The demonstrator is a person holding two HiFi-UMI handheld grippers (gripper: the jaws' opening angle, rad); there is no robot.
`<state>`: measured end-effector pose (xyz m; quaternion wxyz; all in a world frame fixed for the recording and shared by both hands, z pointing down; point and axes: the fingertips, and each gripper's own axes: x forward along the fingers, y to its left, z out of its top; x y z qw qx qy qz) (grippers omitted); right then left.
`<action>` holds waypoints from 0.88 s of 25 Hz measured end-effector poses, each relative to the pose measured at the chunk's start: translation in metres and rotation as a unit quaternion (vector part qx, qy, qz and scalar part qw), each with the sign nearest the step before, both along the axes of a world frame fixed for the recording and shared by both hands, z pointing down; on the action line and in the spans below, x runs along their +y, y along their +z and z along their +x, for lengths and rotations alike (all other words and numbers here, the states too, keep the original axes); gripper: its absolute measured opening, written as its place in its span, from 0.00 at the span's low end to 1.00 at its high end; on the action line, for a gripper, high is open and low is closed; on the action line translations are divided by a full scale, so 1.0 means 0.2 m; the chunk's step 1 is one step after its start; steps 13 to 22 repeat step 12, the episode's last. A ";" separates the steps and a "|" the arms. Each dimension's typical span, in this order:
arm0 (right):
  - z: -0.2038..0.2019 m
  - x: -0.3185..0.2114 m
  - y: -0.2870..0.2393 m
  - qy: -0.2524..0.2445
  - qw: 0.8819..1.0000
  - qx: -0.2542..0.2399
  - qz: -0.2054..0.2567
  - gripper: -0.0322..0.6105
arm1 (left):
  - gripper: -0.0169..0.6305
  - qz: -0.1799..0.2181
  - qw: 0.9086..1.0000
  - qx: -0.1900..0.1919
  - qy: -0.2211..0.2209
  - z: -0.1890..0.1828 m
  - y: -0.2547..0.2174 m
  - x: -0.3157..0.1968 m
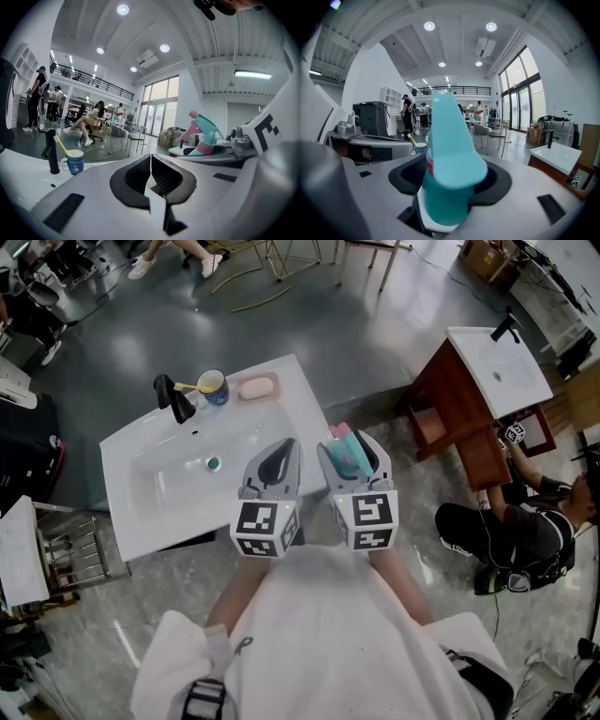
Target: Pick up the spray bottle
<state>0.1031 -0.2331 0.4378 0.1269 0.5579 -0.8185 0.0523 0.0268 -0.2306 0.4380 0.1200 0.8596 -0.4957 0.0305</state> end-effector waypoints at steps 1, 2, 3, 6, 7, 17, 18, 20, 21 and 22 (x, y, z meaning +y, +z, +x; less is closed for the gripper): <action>0.00 0.00 0.00 -0.001 1.000 -0.001 -0.001 0.49 | 0.07 0.003 1.000 -0.004 0.000 0.00 0.00 0.00; -0.01 0.00 0.00 -0.002 1.000 -0.001 -0.001 0.49 | 0.07 0.005 1.000 -0.007 0.001 0.00 0.00 0.00; -0.01 0.00 0.00 -0.004 1.000 -0.002 -0.001 0.49 | 0.07 0.006 1.000 -0.008 0.001 0.00 -0.01 0.00; -0.02 0.00 -0.01 -0.007 1.000 0.000 0.005 0.49 | 0.07 0.005 1.000 -0.008 0.002 0.00 0.00 0.01; -0.03 0.01 -0.01 -0.008 1.000 0.002 0.007 0.49 | 0.07 0.005 1.000 -0.008 0.002 0.00 0.00 0.01; -0.04 0.01 -0.01 -0.011 1.000 0.007 0.009 0.49 | 0.07 0.003 1.000 -0.012 0.001 -0.02 0.01 0.01; -0.04 0.01 -0.01 -0.011 1.000 0.007 0.009 0.49 | 0.07 0.003 1.000 -0.012 0.001 -0.02 0.01 0.01; -0.04 0.01 -0.01 -0.011 1.000 0.007 0.009 0.49 | 0.07 0.003 1.000 -0.012 0.001 -0.02 0.01 0.01; -0.04 0.01 -0.01 -0.011 1.000 0.007 0.009 0.49 | 0.07 0.003 1.000 -0.012 0.001 -0.02 0.01 0.01; -0.04 0.01 -0.01 -0.011 1.000 0.007 0.009 0.49 | 0.07 0.003 1.000 -0.012 0.001 -0.02 0.01 0.01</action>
